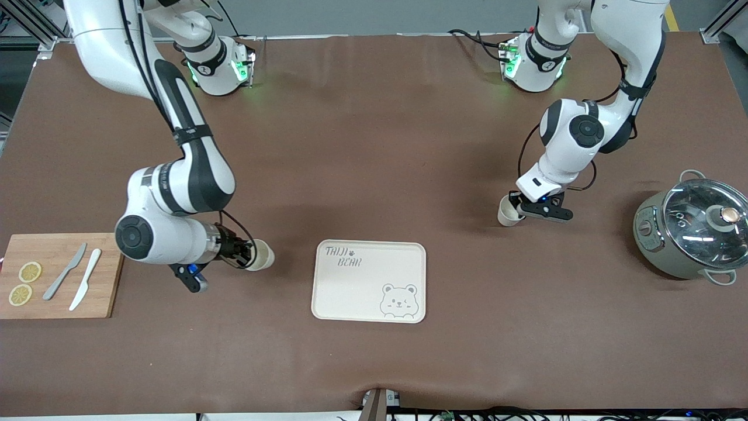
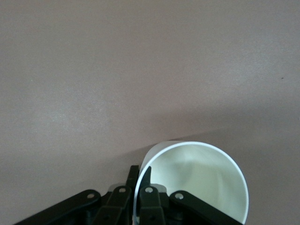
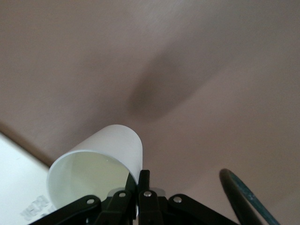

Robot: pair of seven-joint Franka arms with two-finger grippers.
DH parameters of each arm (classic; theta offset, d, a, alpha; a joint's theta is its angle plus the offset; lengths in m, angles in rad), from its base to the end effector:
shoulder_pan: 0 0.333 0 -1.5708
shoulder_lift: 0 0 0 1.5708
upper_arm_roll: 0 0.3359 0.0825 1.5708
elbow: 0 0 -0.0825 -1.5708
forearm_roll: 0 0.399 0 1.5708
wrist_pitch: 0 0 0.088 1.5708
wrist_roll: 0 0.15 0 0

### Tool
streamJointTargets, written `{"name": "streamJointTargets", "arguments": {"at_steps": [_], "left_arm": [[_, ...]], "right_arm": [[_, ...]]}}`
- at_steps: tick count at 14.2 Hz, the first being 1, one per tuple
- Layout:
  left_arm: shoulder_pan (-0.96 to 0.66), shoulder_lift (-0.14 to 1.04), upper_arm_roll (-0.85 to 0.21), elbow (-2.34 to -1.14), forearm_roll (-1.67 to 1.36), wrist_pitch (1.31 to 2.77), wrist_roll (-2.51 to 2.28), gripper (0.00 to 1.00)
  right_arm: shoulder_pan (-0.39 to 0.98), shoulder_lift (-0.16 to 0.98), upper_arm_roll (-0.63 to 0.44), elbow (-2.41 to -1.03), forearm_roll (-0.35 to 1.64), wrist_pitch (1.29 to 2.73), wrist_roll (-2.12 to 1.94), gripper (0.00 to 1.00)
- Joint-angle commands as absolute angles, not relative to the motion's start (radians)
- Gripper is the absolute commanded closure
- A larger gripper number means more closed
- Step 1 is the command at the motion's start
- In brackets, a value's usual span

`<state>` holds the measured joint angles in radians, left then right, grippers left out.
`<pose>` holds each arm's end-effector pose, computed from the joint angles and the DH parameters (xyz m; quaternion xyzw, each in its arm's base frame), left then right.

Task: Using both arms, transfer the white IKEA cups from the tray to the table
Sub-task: 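Carry the cups off the tray with both grippers, apart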

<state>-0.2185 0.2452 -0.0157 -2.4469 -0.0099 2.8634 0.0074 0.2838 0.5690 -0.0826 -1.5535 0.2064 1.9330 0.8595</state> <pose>0.5073 -0.1209 0.1825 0.9897 -0.1151 0.0846 0.0133 0.6730 0.1665 0.2709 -0.9259 0.3596 0.1153 0.0133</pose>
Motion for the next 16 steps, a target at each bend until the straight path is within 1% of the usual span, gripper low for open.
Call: {"name": "streamJointTargets", "arguments": {"at_steps": [1, 3, 4, 5, 6, 7, 8, 9, 11, 12, 13, 16], "left_arm": [[-0.207, 0.256, -0.021, -2.433, -0.02, 2.873, 0.035, 1.0], [-0.207, 0.261, -0.021, -2.424, -0.02, 2.873, 0.038, 1.0], [-0.207, 0.264, -0.023, -2.419, -0.02, 2.873, 0.038, 0.81], [-0.207, 0.268, -0.021, -2.418, -0.02, 2.873, 0.038, 0.78], [-0.207, 0.268, -0.023, -2.415, -0.02, 2.873, 0.038, 0.72], [-0.207, 0.27, -0.023, -2.41, -0.02, 2.873, 0.038, 0.63], [-0.207, 0.268, -0.023, -2.41, -0.02, 2.873, 0.038, 0.58], [-0.207, 0.268, -0.023, -2.408, -0.02, 2.873, 0.038, 0.47], [-0.207, 0.268, -0.023, -2.402, -0.02, 2.873, 0.038, 0.32], [-0.207, 0.268, -0.023, -2.402, -0.02, 2.873, 0.038, 0.14], [-0.209, 0.267, -0.021, -2.398, -0.02, 2.873, 0.038, 0.0], [-0.21, 0.258, -0.021, -2.387, -0.023, 2.869, 0.034, 0.0]], "right_arm": [[0.264, 0.512, -0.069, -1.623, 0.095, 1.936, 0.81, 1.0], [0.224, 0.508, -0.069, -1.641, 0.092, 1.936, 0.734, 1.0], [0.21, 0.496, -0.069, -1.663, 0.091, 1.945, 0.698, 1.0], [0.192, 0.489, -0.069, -1.675, 0.087, 1.945, 0.665, 1.0], [0.169, 0.479, -0.069, -1.687, 0.087, 1.945, 0.617, 1.0], [0.147, 0.468, -0.069, -1.706, 0.087, 1.953, 0.56, 1.0], [0.129, 0.456, -0.071, -1.732, 0.084, 1.968, 0.508, 1.0], [0.106, 0.437, -0.071, -1.765, 0.077, 1.998, 0.459, 1.0], [0.052, 0.426, -0.071, -1.796, 0.077, 2.025, 0.359, 1.0], [0.035, 0.428, -0.071, -1.801, 0.077, 2.029, 0.315, 1.0], [0.017, 0.426, -0.071, -1.821, 0.077, 2.042, 0.278, 1.0], [-0.024, 0.426, -0.071, -1.841, 0.075, 2.072, 0.194, 1.0]]}}
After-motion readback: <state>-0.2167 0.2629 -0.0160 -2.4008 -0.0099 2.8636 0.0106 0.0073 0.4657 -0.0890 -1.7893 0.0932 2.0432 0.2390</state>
